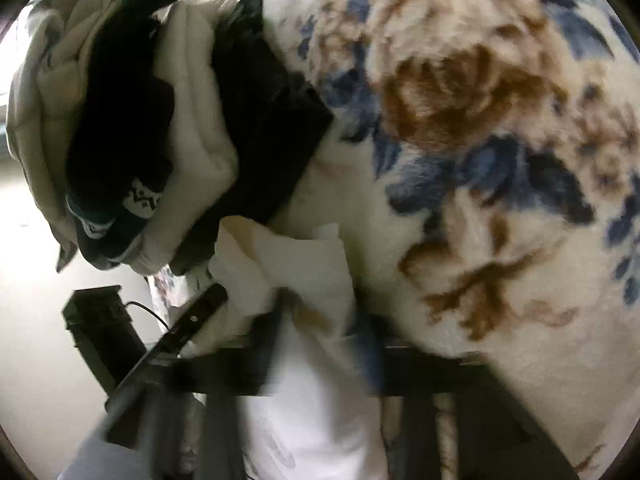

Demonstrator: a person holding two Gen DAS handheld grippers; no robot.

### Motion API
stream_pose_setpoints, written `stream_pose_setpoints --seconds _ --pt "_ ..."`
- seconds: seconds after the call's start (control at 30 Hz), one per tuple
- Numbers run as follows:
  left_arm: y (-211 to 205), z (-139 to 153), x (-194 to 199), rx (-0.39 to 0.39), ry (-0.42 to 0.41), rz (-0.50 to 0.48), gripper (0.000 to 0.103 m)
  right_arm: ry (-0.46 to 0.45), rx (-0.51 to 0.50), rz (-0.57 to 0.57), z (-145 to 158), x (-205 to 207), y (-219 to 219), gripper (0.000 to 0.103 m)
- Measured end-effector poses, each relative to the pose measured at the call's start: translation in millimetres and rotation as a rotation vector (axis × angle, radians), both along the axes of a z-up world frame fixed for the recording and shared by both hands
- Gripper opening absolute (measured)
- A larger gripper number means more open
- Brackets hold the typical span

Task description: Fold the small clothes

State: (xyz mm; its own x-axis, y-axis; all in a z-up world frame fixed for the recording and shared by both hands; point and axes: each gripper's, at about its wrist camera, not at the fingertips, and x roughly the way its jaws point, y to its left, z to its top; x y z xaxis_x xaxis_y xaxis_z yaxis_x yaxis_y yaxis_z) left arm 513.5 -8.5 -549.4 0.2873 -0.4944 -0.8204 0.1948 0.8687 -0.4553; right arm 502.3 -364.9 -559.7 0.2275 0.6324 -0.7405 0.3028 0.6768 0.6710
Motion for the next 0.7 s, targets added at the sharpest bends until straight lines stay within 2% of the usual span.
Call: stream_pose_setpoints --seconds 0.13,0.4,0.53,0.7 --pt "7 18 -5 -0.015 -0.034 0.009 0.004 -0.048 -0.042 0.020 17 4 12 0.010" --pt "21 68 -40 -0.046 -0.153 -0.024 0.004 -0.164 -0.005 0.030 66 -28 21 0.006" --pt "31 91 -71 -0.063 -0.194 -0.034 0.004 -0.224 0.004 0.036 91 -53 26 0.006" --pt "34 100 -115 -0.105 -0.167 -0.061 0.004 -0.262 -0.009 0.055 109 -107 35 0.006"
